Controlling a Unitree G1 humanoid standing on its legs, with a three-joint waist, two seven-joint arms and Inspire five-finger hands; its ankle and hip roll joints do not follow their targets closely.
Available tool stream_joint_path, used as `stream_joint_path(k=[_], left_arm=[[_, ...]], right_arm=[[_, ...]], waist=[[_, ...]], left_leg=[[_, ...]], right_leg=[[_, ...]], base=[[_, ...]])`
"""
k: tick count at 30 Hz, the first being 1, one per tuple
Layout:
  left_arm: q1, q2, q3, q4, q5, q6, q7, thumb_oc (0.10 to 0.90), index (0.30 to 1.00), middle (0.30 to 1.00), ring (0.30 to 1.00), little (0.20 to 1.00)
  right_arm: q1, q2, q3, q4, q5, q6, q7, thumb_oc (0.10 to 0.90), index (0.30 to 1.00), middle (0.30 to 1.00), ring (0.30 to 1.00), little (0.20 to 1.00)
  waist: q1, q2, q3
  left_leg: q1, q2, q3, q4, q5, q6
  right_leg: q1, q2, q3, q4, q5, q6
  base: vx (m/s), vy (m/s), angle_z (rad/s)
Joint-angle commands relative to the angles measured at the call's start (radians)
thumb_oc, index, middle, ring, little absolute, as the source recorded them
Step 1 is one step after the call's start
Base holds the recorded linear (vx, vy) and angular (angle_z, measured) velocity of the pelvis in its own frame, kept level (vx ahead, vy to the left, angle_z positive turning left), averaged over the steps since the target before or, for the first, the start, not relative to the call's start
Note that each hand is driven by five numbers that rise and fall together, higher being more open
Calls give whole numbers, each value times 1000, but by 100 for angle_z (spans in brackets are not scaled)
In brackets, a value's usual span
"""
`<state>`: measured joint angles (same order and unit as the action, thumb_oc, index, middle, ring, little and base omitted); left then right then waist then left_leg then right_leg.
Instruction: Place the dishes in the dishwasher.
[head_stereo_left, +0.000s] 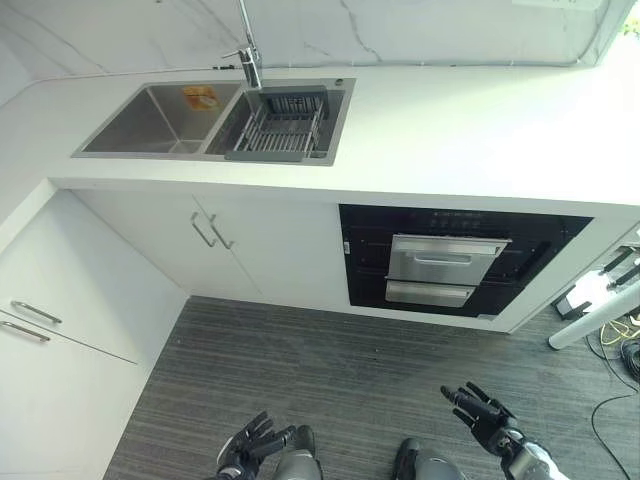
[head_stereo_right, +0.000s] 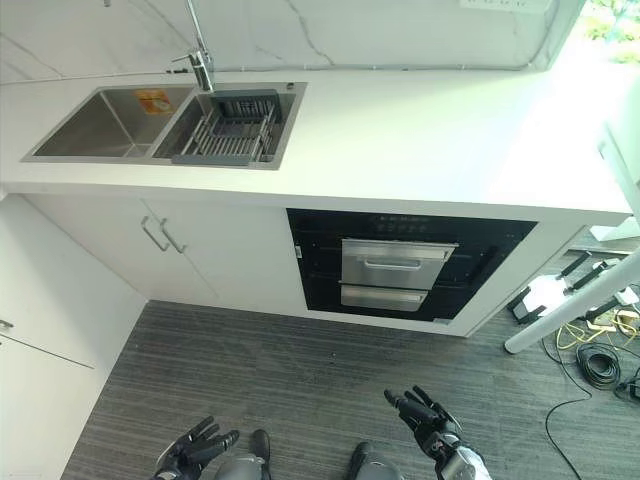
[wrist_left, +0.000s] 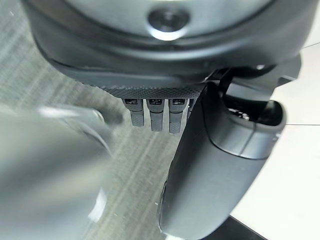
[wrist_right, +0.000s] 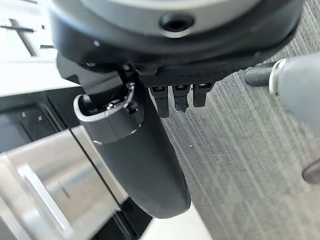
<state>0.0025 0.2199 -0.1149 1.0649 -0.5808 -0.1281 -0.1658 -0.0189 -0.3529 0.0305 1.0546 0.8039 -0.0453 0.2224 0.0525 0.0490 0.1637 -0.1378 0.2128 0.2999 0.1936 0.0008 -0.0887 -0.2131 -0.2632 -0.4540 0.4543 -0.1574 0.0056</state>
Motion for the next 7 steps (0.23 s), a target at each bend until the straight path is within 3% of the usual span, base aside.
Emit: stream_joint_path(k=[1, 3, 4, 7], left_arm=[[-32, 51, 10, -12, 60, -10, 0, 800, 900, 900, 900, 900], [-43, 58, 5, 8, 64, 12, 3, 800, 900, 900, 900, 900], [-57, 60, 3, 63, 123, 17, -9, 800, 900, 900, 900, 900], [-58, 67, 12, 104, 145, 6, -34, 800, 900, 900, 900, 900]], right_arm=[[-95, 20, 11, 4, -146, -88, 26, 800, 900, 900, 900, 900], [-84, 30, 19, 41, -180, -89, 12, 800, 900, 900, 900, 900], [-73, 57, -14, 94, -96, -45, 9, 800, 900, 900, 900, 900], [-46, 77, -34, 124, -140, -54, 10, 800, 900, 900, 900, 900]], waist=[[-14, -20, 6], [-22, -22, -9], [-31, -25, -25], [-46, -29, -30]], left_leg=[[38, -32, -40, 106, -239, -5], [50, -33, -40, 106, -252, -3], [79, -44, -36, 106, -273, 8], [109, -55, -21, 106, -297, 25]], right_leg=[[115, 0, 61, -154, -24, 135], [127, -5, 62, -154, -24, 144], [148, -16, 60, -154, -20, 158], [157, -26, 65, -154, -9, 173]], base=[[9, 140, 37], [42, 176, 7], [70, 222, 2], [41, 144, 2]])
